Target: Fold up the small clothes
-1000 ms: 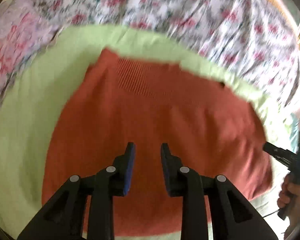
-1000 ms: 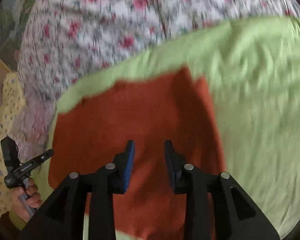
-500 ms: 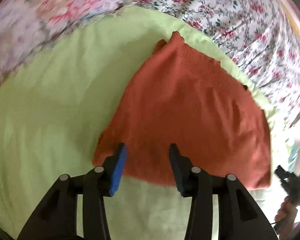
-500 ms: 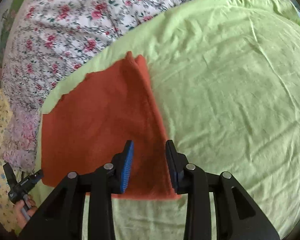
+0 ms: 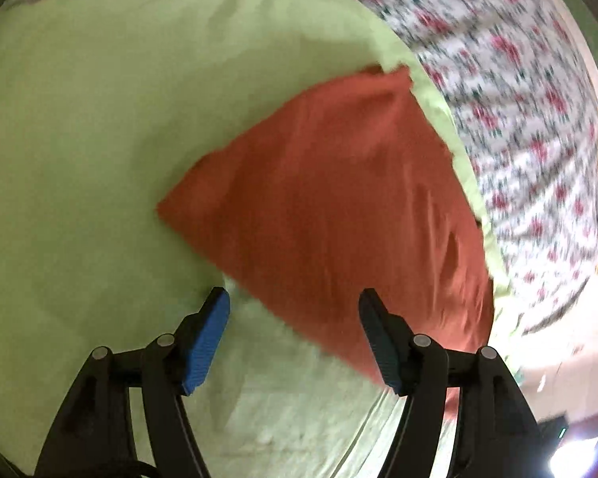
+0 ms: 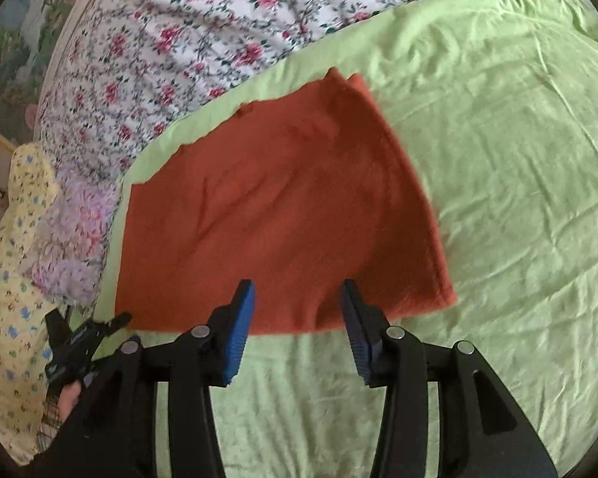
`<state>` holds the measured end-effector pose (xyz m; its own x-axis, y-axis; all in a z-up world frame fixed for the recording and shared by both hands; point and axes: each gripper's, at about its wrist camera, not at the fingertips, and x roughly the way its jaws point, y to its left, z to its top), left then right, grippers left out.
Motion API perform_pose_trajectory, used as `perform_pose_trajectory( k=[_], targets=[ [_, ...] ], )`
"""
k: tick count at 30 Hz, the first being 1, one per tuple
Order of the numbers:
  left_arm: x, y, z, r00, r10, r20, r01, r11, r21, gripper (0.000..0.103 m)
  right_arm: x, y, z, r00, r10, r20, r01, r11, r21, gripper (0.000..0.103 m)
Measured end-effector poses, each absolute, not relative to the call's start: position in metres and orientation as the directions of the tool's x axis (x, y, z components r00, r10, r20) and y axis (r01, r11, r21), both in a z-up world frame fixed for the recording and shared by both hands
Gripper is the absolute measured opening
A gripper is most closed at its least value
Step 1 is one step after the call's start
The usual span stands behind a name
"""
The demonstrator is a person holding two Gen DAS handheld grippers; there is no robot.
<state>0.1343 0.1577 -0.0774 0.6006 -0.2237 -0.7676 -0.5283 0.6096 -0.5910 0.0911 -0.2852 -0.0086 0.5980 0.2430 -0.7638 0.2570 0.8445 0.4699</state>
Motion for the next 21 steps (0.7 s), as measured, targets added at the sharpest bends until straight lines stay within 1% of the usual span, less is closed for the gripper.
perform_pose_trajectory(
  k=[3, 6, 7, 9, 10, 11, 16, 19, 21],
  targets=[
    [0.147, 0.163, -0.081, 0.621, -0.195, -0.76, -0.552, 0.579, -0.6, 0.068, 0.09, -0.282, -0.009, 0.591, 0.253, -0.766, 0.251, 0.844, 0.473, 0.047],
    [0.161, 0.162, -0.08, 0.626, -0.151, -0.765, -0.562, 0.593, -0.577, 0.064, 0.091, -0.282, -0.01, 0.583, 0.261, -0.769, 0.249, 0.844, 0.475, 0.047],
    [0.163, 0.161, -0.078, 0.632, -0.141, -0.762, -0.558, 0.6, -0.574, 0.049, 0.091, -0.282, -0.011, 0.582, 0.263, -0.77, 0.249, 0.843, 0.477, 0.047],
    [0.174, 0.157, -0.073, 0.644, -0.133, -0.753, -0.523, 0.641, -0.561, 0.024, 0.093, -0.284, -0.011, 0.581, 0.27, -0.767, 0.248, 0.839, 0.483, 0.047],
    [0.177, 0.155, -0.069, 0.643, -0.128, -0.755, -0.51, 0.664, -0.547, 0.015, 0.094, -0.285, -0.012, 0.582, 0.272, -0.766, 0.25, 0.836, 0.488, 0.047],
    [0.182, 0.15, -0.06, 0.651, -0.112, -0.751, -0.485, 0.699, -0.525, 0.011, 0.094, -0.286, -0.012, 0.583, 0.274, -0.765, 0.252, 0.834, 0.491, 0.047],
    [0.195, 0.117, -0.016, 0.702, -0.111, -0.703, -0.339, 0.817, -0.467, 0.011, 0.1, -0.294, -0.009, 0.599, 0.285, -0.749, 0.242, 0.827, 0.508, 0.047],
    [0.204, 0.081, 0.011, 0.728, -0.148, -0.67, -0.216, 0.878, -0.428, 0.01, 0.108, -0.305, -0.008, 0.613, 0.299, -0.731, 0.242, 0.81, 0.534, 0.047],
    [0.21, 0.049, 0.025, 0.734, -0.198, -0.649, -0.116, 0.906, -0.408, 0.01, 0.116, -0.313, -0.008, 0.62, 0.309, -0.721, 0.243, 0.798, 0.551, 0.047]
  ],
)
